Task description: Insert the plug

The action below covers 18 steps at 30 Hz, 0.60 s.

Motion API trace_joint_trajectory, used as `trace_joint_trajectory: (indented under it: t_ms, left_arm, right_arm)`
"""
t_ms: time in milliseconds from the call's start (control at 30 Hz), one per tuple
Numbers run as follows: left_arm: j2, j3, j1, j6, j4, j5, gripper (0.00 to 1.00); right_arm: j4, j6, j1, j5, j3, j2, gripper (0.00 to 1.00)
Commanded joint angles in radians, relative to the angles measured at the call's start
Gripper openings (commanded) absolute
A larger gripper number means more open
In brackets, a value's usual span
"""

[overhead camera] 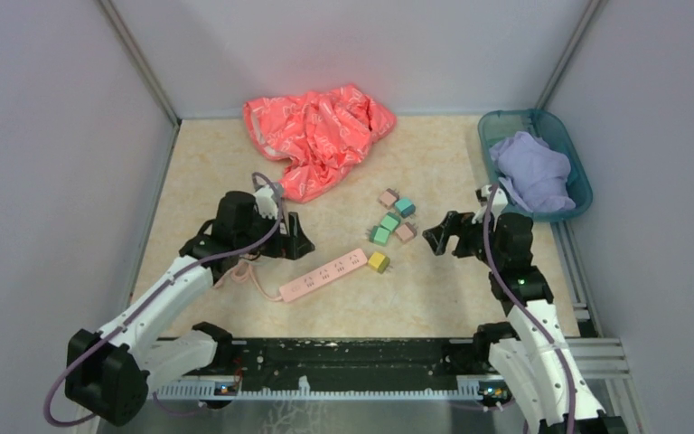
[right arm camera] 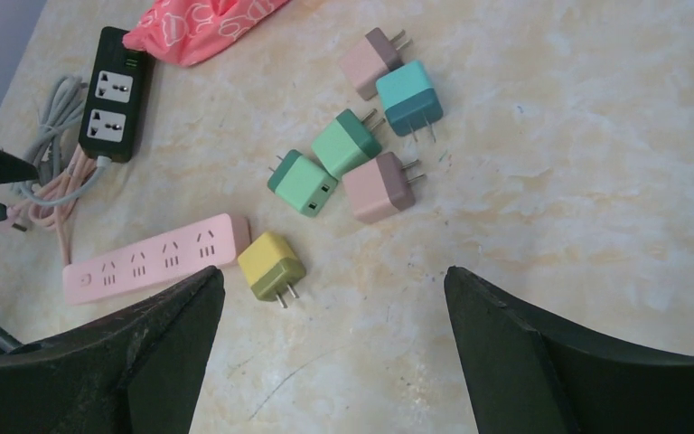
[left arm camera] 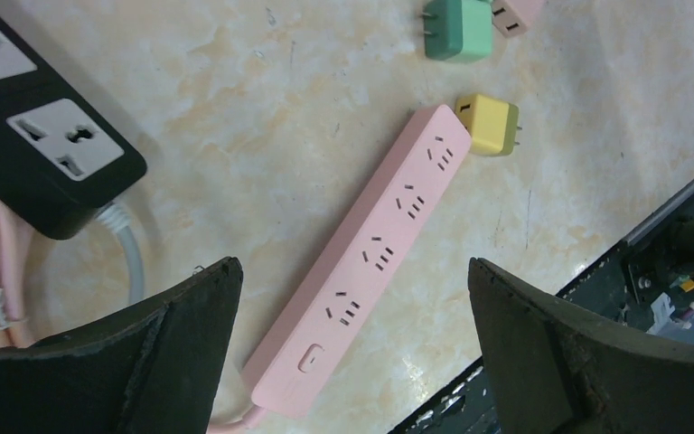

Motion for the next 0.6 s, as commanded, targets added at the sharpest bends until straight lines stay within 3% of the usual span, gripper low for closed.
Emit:
trace_joint_trajectory:
  t_ms: [0,233,567]
  left_arm:
    - [0.051,-0.006,-0.095,-0.025,0.005,-0.081,1.0]
    - [0.165,0.058,-0.243,0.008,-0.059,-0.259,1.0]
    - [0.328,0.111,-0.433,0.028,-0.071,-0.402,1.0]
  right_arm:
    - [0.085,0.019,0.028,-0.053,-0.019,0.017,0.91]
    - [0.114,0.037,0.128,-0.027,-0.062,0.036,0.91]
    - [0.192,0.057,0.258,0.043,-0.076,0.109,0.91]
